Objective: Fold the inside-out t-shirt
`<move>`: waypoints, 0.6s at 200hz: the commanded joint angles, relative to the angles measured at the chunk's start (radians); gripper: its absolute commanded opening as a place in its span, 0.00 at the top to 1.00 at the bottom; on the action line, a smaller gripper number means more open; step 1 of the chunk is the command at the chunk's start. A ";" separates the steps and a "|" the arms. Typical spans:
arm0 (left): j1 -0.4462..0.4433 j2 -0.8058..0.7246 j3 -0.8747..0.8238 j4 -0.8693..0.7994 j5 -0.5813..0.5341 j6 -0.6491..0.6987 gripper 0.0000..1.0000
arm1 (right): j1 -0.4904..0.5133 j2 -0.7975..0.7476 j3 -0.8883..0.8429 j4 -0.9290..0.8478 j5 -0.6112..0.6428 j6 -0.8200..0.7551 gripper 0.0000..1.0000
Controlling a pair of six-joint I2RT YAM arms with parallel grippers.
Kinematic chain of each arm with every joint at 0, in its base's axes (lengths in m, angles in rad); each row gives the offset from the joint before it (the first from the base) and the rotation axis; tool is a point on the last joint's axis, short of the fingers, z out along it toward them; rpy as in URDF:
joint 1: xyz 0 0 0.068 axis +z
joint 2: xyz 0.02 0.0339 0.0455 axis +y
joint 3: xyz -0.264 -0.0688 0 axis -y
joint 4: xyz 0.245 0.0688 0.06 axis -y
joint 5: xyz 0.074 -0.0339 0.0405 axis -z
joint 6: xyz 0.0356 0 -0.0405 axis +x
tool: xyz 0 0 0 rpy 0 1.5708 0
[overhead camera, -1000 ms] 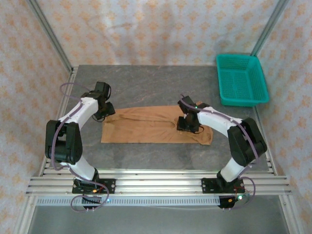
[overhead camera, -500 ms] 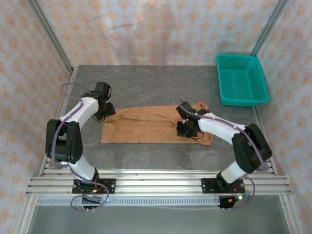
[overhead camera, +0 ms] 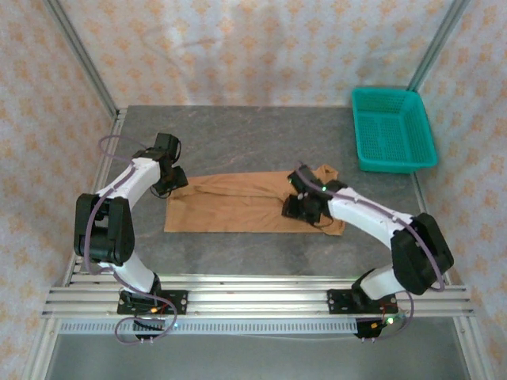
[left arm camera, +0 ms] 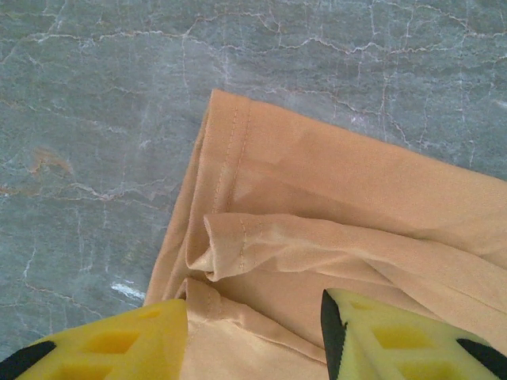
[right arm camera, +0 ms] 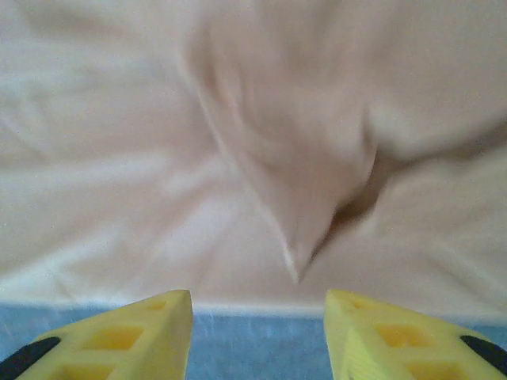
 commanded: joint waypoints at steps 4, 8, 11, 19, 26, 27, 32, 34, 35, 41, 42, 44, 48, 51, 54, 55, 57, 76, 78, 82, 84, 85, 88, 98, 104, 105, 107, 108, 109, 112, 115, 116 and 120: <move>-0.006 -0.025 0.004 -0.020 0.000 -0.004 0.51 | -0.114 0.096 0.117 -0.106 0.093 -0.127 0.63; -0.006 -0.027 0.001 -0.019 0.001 -0.005 0.51 | -0.125 0.117 0.131 -0.122 0.101 -0.140 0.65; -0.006 -0.028 0.001 -0.018 0.003 -0.005 0.51 | -0.132 0.132 0.143 -0.133 0.109 -0.148 0.67; -0.006 -0.031 -0.004 -0.015 0.006 -0.008 0.51 | -0.146 0.164 0.165 -0.162 0.135 -0.163 0.73; -0.006 -0.035 -0.008 -0.010 0.009 -0.008 0.51 | -0.151 0.184 0.177 -0.176 0.158 -0.173 0.73; -0.006 -0.035 -0.008 -0.010 0.008 -0.008 0.51 | -0.152 0.186 0.178 -0.179 0.161 -0.173 0.73; -0.006 -0.035 -0.010 -0.008 0.009 -0.010 0.51 | -0.154 0.194 0.182 -0.186 0.174 -0.182 0.73; -0.005 -0.035 -0.011 -0.007 0.009 -0.010 0.51 | -0.154 0.195 0.184 -0.189 0.178 -0.185 0.72; -0.005 -0.035 -0.011 -0.007 0.009 -0.010 0.51 | -0.154 0.196 0.185 -0.191 0.181 -0.186 0.72; -0.006 -0.034 -0.011 -0.005 0.008 -0.010 0.51 | -0.154 0.200 0.187 -0.197 0.194 -0.194 0.72; -0.006 -0.034 -0.012 -0.005 0.008 -0.009 0.51 | -0.154 0.201 0.187 -0.197 0.195 -0.195 0.72; -0.006 -0.033 -0.012 -0.006 0.009 -0.009 0.51 | -0.154 0.202 0.187 -0.200 0.198 -0.198 0.71; -0.006 -0.031 -0.012 -0.004 0.010 -0.008 0.51 | -0.154 0.203 0.188 -0.199 0.200 -0.204 0.71; -0.006 -0.030 -0.012 -0.002 0.010 -0.008 0.51 | -0.154 0.206 0.187 -0.199 0.202 -0.210 0.70; -0.006 -0.027 -0.011 -0.002 0.010 -0.007 0.51 | -0.154 0.206 0.188 -0.202 0.205 -0.214 0.70; -0.006 -0.026 -0.011 -0.002 0.010 -0.007 0.51 | -0.154 0.207 0.188 -0.203 0.205 -0.216 0.70; -0.006 -0.025 -0.010 -0.001 0.011 -0.007 0.51 | -0.154 0.209 0.188 -0.204 0.206 -0.218 0.69; -0.006 -0.013 -0.006 0.002 0.017 -0.007 0.51 | -0.155 0.225 0.189 -0.230 0.205 -0.235 0.56; -0.006 -0.012 -0.005 0.003 0.017 -0.007 0.51 | -0.155 0.227 0.188 -0.232 0.205 -0.235 0.55; -0.006 -0.010 -0.006 0.003 0.021 -0.007 0.51 | -0.156 0.227 0.184 -0.234 0.205 -0.235 0.51; -0.006 -0.009 -0.006 0.005 0.019 -0.007 0.52 | -0.155 0.227 0.181 -0.235 0.204 -0.233 0.51; -0.006 -0.009 -0.006 0.004 0.019 -0.007 0.52 | -0.156 0.227 0.180 -0.236 0.204 -0.233 0.50; -0.006 -0.010 -0.006 0.006 0.021 -0.008 0.51 | -0.156 0.227 0.177 -0.236 0.204 -0.231 0.50; -0.006 -0.007 -0.007 0.009 0.021 -0.008 0.51 | -0.156 0.223 0.161 -0.234 0.205 -0.228 0.49; -0.006 -0.008 -0.007 0.010 0.020 -0.009 0.51 | -0.155 0.219 0.150 -0.229 0.207 -0.228 0.49; -0.006 -0.009 -0.007 0.009 0.019 -0.009 0.51 | -0.155 0.218 0.147 -0.229 0.207 -0.227 0.49; -0.006 -0.009 -0.007 0.009 0.019 -0.008 0.52 | -0.156 0.218 0.143 -0.225 0.207 -0.226 0.48; -0.006 -0.008 -0.007 0.010 0.019 -0.008 0.52 | -0.156 0.217 0.142 -0.224 0.207 -0.226 0.48; -0.006 -0.008 -0.008 0.010 0.019 -0.008 0.52 | -0.156 0.217 0.141 -0.223 0.207 -0.226 0.48; -0.006 -0.010 -0.008 0.010 0.019 -0.008 0.51 | -0.156 0.217 0.135 -0.220 0.207 -0.226 0.48; -0.006 -0.009 -0.009 0.010 0.019 -0.007 0.51 | -0.155 0.217 0.132 -0.218 0.207 -0.226 0.48; -0.006 -0.009 -0.009 0.010 0.019 -0.007 0.52 | -0.156 0.218 0.131 -0.217 0.207 -0.226 0.48; -0.006 -0.007 -0.009 0.010 0.019 -0.007 0.52 | -0.156 0.221 0.128 -0.214 0.205 -0.225 0.48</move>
